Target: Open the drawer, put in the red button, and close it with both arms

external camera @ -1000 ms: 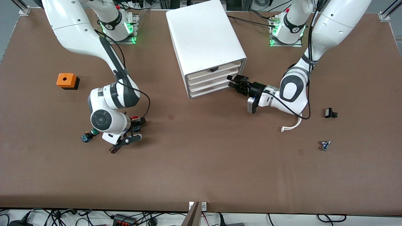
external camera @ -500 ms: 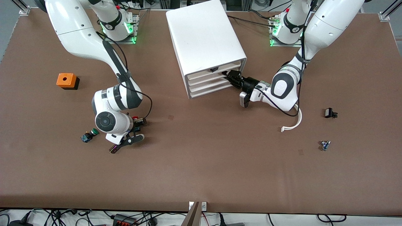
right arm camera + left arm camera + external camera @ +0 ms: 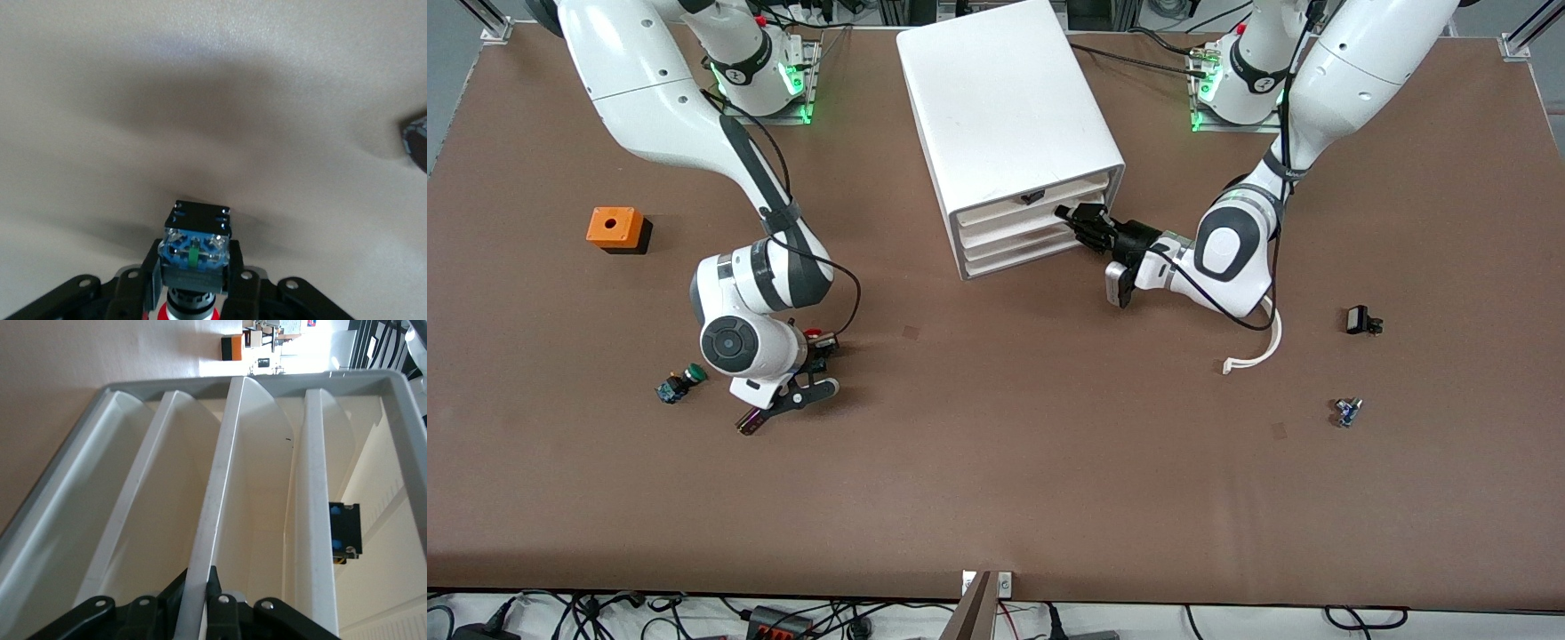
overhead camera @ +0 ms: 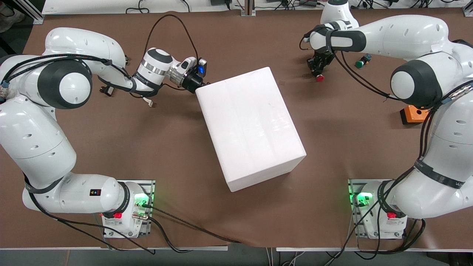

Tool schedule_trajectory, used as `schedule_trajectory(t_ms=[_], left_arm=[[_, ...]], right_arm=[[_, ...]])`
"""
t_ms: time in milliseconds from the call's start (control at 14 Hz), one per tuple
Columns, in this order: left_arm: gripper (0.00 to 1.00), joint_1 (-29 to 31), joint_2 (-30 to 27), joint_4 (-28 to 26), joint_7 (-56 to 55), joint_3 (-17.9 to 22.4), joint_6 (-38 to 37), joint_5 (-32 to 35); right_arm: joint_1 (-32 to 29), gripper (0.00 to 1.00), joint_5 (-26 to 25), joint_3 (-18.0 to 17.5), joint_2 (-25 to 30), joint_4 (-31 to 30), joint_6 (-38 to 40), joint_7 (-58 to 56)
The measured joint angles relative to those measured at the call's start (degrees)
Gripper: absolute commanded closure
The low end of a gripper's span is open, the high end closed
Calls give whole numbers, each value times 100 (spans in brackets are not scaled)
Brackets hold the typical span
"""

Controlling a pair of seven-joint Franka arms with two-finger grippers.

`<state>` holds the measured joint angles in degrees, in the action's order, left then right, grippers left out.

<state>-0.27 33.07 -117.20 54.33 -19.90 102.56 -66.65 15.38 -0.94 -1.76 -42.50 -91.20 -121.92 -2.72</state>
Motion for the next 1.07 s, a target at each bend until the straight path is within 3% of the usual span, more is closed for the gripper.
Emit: schedule_trajectory(t_ms=[357,429,500,571,857,1071], left_arm=[[93,59,611,1064,-266,308,-88,145],[78,74,719,1321,-405,354,-140,282],[18,98,799,1524,-537,374,-161,391],[0,109,852,1650,-659,390,-157,490],[0,161,909,1893,-886,429,-211,713],[0,310,794,2519,-1859,430,-759,1468]], right_arm=[[-4,100,0,5,16,448,34,-8],[-4,100,0,4,35,662,109,-8],[-1,100,0,2,63,884,214,-9],[4,100,0,-4,109,1104,368,-9],[144,100,9,-55,238,2128,1170,-11],[600,100,31,-76,260,2566,1273,-1]])
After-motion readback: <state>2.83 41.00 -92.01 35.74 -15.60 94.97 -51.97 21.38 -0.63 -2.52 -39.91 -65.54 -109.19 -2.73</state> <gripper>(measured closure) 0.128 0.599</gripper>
